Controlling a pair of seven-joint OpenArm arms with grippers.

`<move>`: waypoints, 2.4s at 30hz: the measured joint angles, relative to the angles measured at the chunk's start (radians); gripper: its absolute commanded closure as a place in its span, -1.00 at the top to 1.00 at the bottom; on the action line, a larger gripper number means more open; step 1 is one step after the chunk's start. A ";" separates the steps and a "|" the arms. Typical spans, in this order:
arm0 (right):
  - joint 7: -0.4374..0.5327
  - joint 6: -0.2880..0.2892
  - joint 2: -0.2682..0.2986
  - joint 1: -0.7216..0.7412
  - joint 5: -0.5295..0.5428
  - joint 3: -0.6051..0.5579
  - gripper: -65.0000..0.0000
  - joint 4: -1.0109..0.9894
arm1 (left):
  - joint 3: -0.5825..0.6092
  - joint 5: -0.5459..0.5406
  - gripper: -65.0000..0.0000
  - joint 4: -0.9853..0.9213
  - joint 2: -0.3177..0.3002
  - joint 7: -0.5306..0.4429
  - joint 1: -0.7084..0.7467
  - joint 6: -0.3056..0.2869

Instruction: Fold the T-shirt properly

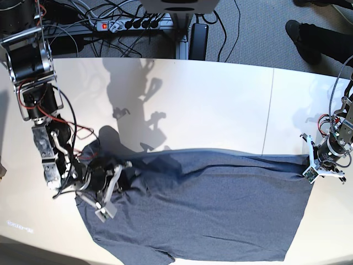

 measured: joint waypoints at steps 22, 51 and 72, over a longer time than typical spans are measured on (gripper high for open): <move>-0.044 0.000 0.005 0.095 0.001 -0.164 -1.00 0.000 | 0.000 0.002 -1.00 0.000 0.000 0.000 0.000 0.000; -0.069 -0.001 0.148 0.025 0.096 0.016 -1.00 0.000 | 0.000 0.019 -1.00 0.000 -0.003 -0.001 0.000 0.000; 0.065 -0.002 0.227 -0.209 0.000 0.025 -1.00 0.007 | 0.000 0.019 -1.00 -0.006 -0.003 -0.005 0.000 0.000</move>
